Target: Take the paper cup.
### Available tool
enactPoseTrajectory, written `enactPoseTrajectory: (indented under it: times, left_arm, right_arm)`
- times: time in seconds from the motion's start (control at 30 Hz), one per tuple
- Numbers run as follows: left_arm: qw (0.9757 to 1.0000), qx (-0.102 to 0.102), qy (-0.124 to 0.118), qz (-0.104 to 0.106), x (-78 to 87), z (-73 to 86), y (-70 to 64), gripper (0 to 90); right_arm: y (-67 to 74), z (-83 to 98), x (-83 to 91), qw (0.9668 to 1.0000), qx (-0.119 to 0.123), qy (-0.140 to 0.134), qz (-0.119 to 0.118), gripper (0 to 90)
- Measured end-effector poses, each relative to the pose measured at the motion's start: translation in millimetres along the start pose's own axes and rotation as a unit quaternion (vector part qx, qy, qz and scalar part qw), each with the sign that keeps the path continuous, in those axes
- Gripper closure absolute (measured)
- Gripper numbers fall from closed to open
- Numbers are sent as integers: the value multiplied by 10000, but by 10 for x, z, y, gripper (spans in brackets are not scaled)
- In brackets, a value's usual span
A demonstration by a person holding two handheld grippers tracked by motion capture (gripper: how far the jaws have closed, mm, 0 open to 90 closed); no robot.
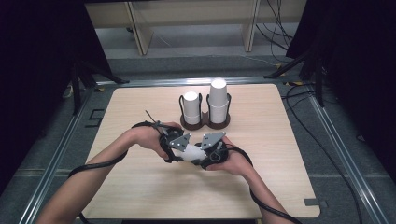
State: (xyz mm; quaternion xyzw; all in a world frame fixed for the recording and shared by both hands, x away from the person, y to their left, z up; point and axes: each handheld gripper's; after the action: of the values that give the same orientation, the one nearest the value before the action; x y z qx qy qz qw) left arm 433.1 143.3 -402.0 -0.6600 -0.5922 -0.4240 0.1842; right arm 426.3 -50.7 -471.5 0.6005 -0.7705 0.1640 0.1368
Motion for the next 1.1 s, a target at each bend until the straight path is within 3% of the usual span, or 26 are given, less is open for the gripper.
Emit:
enactPoseTrajectory:
  times: [0.1,0.13,0.17,0.23,0.3,0.4,0.5,0.57,0.6,0.67,0.7,0.83,0.87,0.93,0.97,1.1]
  left_arm:
    - [10000,35,-10,3,-3,7,-3,314]
    - [10000,51,-10,-2,-6,10,-4,310]
    - [10000,45,-11,-15,-5,11,-2,304]
    - [10000,74,-43,-43,-1,16,-1,284]
    - [9998,145,-105,-124,8,20,7,260]
    - [9989,260,-231,-300,24,38,14,164]
    - [9980,321,-297,-453,47,58,18,142]
    - [9972,310,-355,-575,67,72,22,140]
    - [9964,343,-417,-658,72,79,20,140]
    - [9936,459,-574,-859,88,107,16,141]
    - [9927,509,-621,-900,92,120,10,141]
    - [9891,664,-767,-1066,108,201,-35,138]
    - [9875,719,-828,-1136,108,220,-48,138]
    - [9821,853,-1017,-1335,103,257,-77,126]
    - [9806,909,-1062,-1378,105,266,-89,126]
    - [9687,1185,-1447,-1632,104,311,-148,109]
  right_arm:
    - [-9,-4,3,9999,115,10,8,337]
    - [17,-1,10,9999,-95,68,18,338]
    - [-2,-3,4,10000,68,44,-33,339]
    - [-2,-4,7,9999,86,48,-27,341]
    - [19,-1,20,9999,-82,81,8,344]
    - [-8,10,27,9999,101,9,18,348]
    - [-3,25,64,9999,-20,-48,162,349]
    - [-19,26,71,9997,122,-95,186,349]
    - [-18,37,83,9997,70,-117,219,349]
    - [-12,61,105,9996,-61,-145,251,349]
    - [-27,72,117,9994,48,-181,308,349]
    - [-9,121,176,9984,-181,-264,464,349]
    - [-17,125,188,9980,-81,-315,541,348]
    - [12,152,229,9959,-221,-498,724,349]
    - [12,152,229,9959,-221,-498,724,349]
    - [35,179,268,9921,-288,-747,963,348]
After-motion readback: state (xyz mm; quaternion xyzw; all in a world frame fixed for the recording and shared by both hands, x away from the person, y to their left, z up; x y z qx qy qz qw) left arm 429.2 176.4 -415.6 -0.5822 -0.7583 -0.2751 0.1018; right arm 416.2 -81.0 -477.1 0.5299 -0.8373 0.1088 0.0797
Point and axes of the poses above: each handheld gripper's, and its own axes: x roughly backward along the jaws, z roughly out of its underside, y roughly to its left, and after that the axes turned 14 degrees about -y, right-handed
